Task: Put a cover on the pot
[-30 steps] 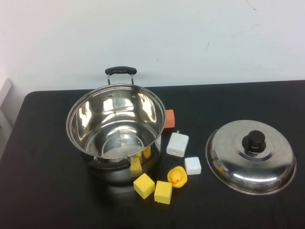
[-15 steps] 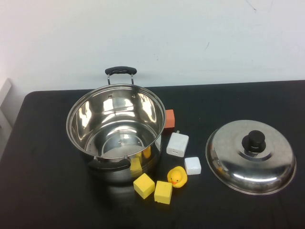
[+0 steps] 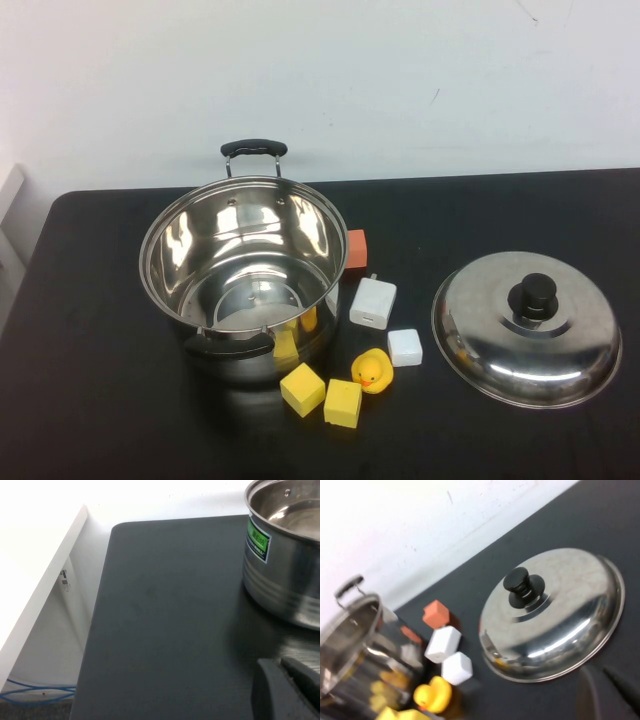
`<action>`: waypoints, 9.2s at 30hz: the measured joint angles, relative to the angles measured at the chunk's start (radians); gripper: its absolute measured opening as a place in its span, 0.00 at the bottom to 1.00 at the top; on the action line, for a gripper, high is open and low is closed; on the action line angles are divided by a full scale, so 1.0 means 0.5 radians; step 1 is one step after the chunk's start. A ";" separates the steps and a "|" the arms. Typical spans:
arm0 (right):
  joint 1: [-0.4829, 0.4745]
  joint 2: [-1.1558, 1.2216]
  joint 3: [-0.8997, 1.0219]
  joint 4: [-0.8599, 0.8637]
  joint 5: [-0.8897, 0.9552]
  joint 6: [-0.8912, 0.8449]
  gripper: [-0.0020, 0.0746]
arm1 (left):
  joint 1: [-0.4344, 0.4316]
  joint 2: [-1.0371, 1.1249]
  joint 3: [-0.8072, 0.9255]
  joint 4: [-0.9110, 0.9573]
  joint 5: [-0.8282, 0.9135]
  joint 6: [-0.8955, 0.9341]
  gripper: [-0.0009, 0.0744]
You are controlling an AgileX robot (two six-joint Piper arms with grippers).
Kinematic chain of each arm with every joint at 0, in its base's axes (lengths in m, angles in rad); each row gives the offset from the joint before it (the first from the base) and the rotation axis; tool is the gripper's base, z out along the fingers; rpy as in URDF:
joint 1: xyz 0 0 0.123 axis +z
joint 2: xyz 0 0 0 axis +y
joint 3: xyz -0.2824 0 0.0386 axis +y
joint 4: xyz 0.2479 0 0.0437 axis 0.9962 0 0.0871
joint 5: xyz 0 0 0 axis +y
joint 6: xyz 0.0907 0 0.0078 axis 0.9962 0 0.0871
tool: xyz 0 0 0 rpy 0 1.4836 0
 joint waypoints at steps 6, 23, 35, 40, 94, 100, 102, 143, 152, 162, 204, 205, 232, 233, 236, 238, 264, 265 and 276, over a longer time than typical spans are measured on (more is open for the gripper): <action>0.000 0.000 -0.001 0.276 0.005 -0.632 0.02 | 0.000 0.000 0.000 0.000 0.000 0.000 0.01; 0.014 0.920 -0.807 0.683 0.114 -2.453 0.03 | 0.000 0.000 0.000 0.000 0.000 0.000 0.01; 0.393 1.850 -0.813 -0.678 -1.623 -0.600 0.60 | 0.000 0.000 0.000 0.000 0.000 0.000 0.01; 0.442 2.445 -0.813 -0.905 -2.243 -0.477 0.71 | 0.000 0.000 0.000 0.000 0.000 0.000 0.01; 0.620 3.094 -1.385 -1.575 -2.408 0.070 0.49 | 0.000 0.000 0.000 0.000 0.000 0.000 0.01; 0.981 3.256 -1.884 -1.645 -2.061 0.075 0.48 | 0.000 0.000 0.000 0.000 0.000 0.000 0.01; 1.093 3.377 -2.077 -1.650 -1.983 0.075 0.49 | 0.000 0.000 0.000 0.000 0.000 0.000 0.01; 1.562 4.423 -3.118 -0.798 -1.543 -0.639 0.48 | 0.000 0.000 0.000 -0.006 0.000 0.000 0.01; 1.562 4.423 -3.127 -0.798 -1.495 -0.626 0.48 | 0.000 0.000 0.000 -0.006 0.000 0.000 0.01; 1.562 4.391 -3.127 -0.798 -1.357 -0.606 0.48 | 0.000 0.000 0.000 -0.006 0.000 0.000 0.01; 1.576 2.453 -1.906 -1.207 -1.015 -0.461 0.04 | 0.000 0.000 0.000 -0.006 0.000 0.000 0.01; 1.576 2.355 -1.848 -1.207 -0.931 -0.461 0.03 | 0.000 0.000 0.000 -0.006 0.000 0.000 0.01; 1.199 0.913 -0.605 -1.133 -0.559 -0.683 0.03 | 0.000 0.000 0.000 -0.006 0.000 0.000 0.01; 1.097 0.878 -0.550 -1.129 -0.574 -0.687 0.03 | 0.000 0.000 0.000 -0.006 0.000 0.000 0.01; 0.783 0.728 -0.420 -1.115 -0.591 -0.701 0.03 | 0.000 0.000 0.000 -0.006 0.000 0.000 0.01; 0.547 0.625 -0.340 -1.079 -0.595 -0.700 0.03 | 0.000 0.000 0.000 -0.006 0.000 0.000 0.01; -0.102 0.002 -0.004 -1.172 -0.033 -0.220 0.03 | 0.000 0.000 0.000 -0.006 0.000 0.000 0.01; -0.102 0.002 -0.004 -1.172 -0.033 -0.211 0.03 | 0.000 0.000 0.000 -0.006 0.000 0.000 0.01; -0.102 0.002 -0.008 -1.176 -0.012 -0.198 0.03 | 0.000 0.000 0.000 -0.006 0.000 0.000 0.01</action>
